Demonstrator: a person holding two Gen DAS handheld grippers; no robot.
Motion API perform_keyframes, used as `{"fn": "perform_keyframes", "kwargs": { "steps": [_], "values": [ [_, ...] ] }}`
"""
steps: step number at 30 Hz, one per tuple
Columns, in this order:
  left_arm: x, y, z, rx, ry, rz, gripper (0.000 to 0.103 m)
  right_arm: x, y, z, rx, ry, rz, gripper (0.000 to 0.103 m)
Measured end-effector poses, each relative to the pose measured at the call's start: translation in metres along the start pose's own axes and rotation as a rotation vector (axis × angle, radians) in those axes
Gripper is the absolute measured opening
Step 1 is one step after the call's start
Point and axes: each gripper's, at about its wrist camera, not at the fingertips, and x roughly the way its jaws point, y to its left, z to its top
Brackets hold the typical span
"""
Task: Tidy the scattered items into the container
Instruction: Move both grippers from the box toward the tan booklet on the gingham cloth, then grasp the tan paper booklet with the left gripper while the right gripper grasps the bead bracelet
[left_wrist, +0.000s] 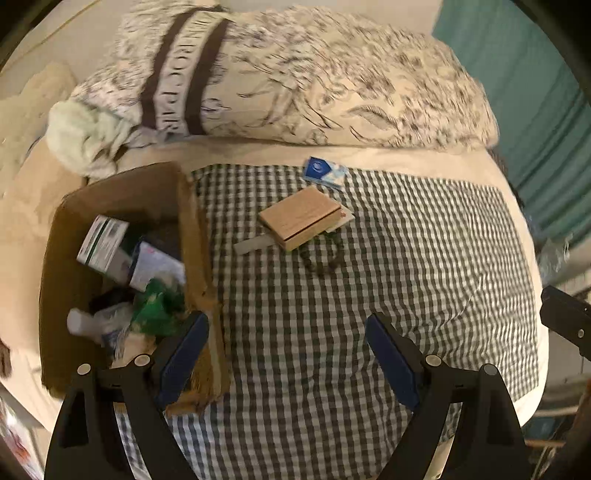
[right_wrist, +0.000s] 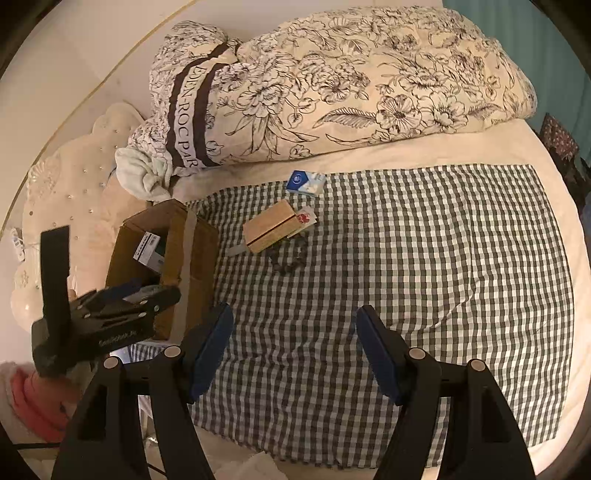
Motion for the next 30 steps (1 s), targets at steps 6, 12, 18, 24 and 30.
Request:
{"fn": "perform_keyframes", "kwargs": {
  "steps": [6,12,18,24,30],
  "values": [
    [0.029,-0.01,0.046,0.196,0.034,-0.066,0.09,0.023,-0.005,0.005,0.044,0.003,-0.011,0.069],
    [0.088,-0.012,0.086,0.44,0.128,-0.147,0.09,0.063,-0.003,0.007,0.143,0.024,-0.035,0.069],
    [0.141,-0.015,0.113,0.617,0.24,-0.216,0.09,0.112,0.005,0.015,0.183,0.07,-0.037,0.069],
    [0.191,-0.012,0.132,0.665,0.333,-0.231,0.09,0.164,0.003,0.031,0.177,0.129,-0.028,0.069],
    [0.222,-0.022,0.132,0.696,0.409,-0.285,0.09,0.208,-0.002,0.042,0.176,0.177,-0.01,0.069]
  ]
}}
